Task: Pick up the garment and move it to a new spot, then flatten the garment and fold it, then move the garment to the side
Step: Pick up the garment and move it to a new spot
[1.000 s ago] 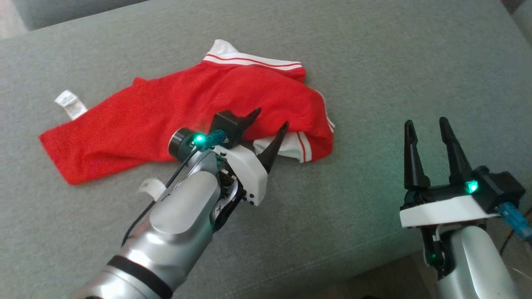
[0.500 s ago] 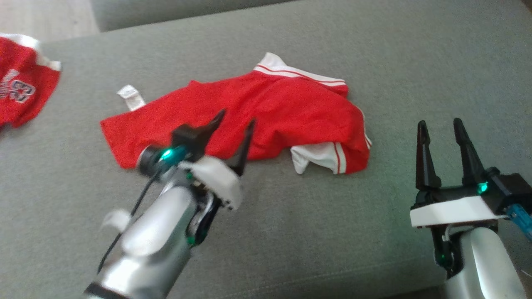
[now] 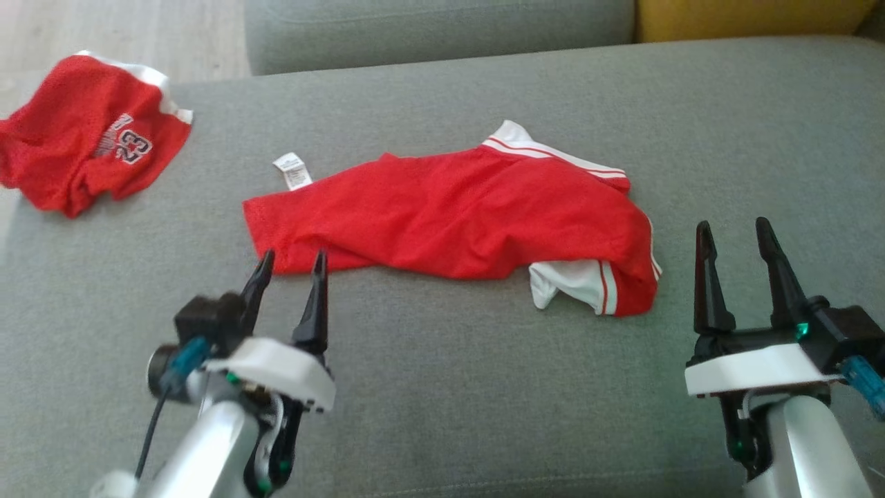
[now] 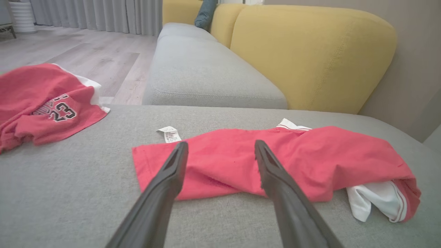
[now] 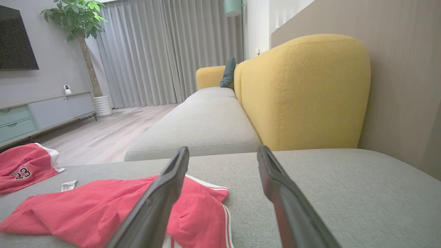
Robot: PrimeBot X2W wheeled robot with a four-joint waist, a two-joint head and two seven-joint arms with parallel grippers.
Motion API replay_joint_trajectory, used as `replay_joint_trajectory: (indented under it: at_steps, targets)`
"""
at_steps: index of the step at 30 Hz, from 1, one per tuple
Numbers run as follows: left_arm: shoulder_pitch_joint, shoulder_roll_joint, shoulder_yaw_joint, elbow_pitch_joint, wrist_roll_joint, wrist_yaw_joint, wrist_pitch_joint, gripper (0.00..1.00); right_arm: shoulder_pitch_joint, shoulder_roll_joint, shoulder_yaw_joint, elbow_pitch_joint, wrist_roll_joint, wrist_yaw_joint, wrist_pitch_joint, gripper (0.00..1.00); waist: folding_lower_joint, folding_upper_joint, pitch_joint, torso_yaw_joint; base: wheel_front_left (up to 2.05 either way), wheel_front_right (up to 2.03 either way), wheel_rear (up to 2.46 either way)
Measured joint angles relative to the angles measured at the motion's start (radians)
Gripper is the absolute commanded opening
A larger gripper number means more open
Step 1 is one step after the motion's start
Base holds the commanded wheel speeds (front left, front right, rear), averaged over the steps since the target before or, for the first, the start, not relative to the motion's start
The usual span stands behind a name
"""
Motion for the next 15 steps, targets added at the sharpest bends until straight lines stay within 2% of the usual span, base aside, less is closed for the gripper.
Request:
replay_joint_trajectory:
  at_steps: [8, 15]
  targets:
    - [0.152, -0.012, 0.091, -0.090, 0.038, 0.010, 0.000, 1.00, 0.019, 0.000, 0.008, 0.010, 0.002, 0.000, 0.000, 1.00, 0.0000, 0.0000, -0.019, 0.023, 0.00, 0.00, 0.00]
    - [0.207, -0.035, 0.137, -0.107, 0.084, -0.007, 0.000, 1.00, 0.062, 0.000, 0.013, 0.017, 0.006, 0.000, 0.000, 1.00, 0.0000, 0.0000, -0.028, 0.031, 0.00, 0.00, 0.00]
